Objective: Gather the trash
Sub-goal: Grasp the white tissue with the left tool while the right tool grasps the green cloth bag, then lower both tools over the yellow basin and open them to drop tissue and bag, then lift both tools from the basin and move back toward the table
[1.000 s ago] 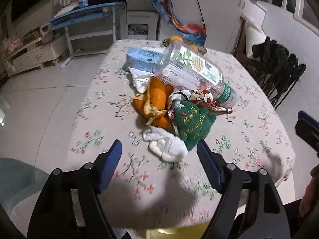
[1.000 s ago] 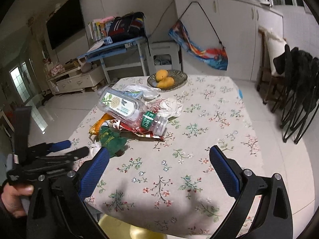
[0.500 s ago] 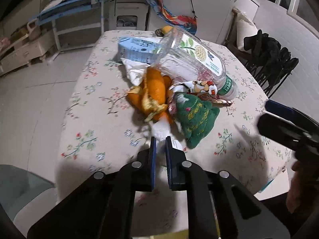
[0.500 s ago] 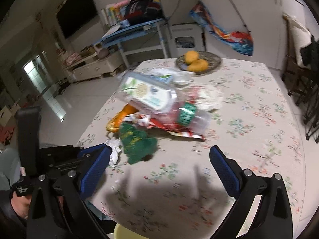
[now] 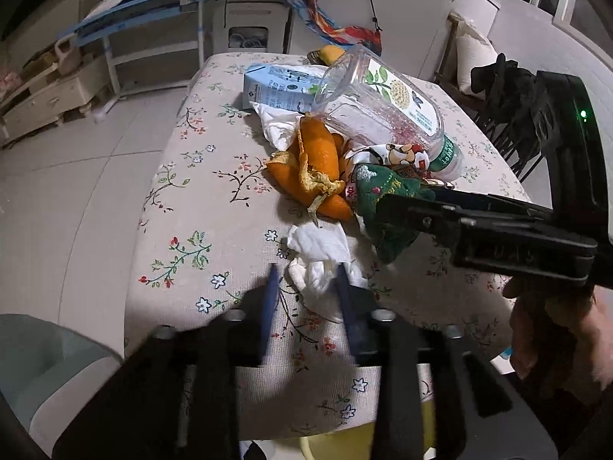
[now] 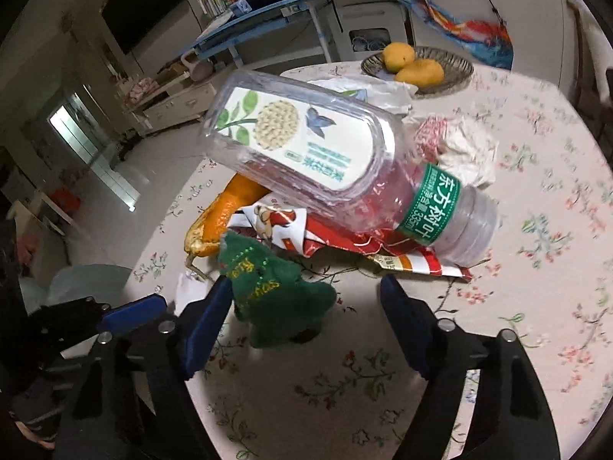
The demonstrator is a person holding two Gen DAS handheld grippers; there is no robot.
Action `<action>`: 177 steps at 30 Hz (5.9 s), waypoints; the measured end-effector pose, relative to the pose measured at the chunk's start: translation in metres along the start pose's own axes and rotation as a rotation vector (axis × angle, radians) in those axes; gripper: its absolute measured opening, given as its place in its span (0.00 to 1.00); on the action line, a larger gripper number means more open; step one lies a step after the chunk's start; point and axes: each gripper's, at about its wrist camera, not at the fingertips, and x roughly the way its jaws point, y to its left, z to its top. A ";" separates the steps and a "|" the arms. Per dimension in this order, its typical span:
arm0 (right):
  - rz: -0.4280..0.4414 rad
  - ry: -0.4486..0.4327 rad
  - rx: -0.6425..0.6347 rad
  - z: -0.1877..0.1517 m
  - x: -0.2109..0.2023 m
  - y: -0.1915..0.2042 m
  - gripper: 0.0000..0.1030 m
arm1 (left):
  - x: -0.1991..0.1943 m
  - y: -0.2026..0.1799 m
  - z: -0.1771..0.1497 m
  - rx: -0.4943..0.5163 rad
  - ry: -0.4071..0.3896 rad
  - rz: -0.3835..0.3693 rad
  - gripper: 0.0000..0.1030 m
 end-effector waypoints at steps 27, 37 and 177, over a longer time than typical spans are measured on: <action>0.078 -0.142 0.100 -0.056 -0.087 -0.001 0.21 | -0.045 -0.035 -0.030 0.105 -0.131 -0.030 0.19; 0.107 -0.160 0.175 -0.095 -0.108 -0.005 0.21 | -0.071 -0.029 -0.047 0.068 -0.179 0.000 0.19; -0.294 -0.517 -0.020 -0.125 -0.165 0.046 0.82 | -0.161 -0.061 -0.098 0.026 -0.492 0.184 0.91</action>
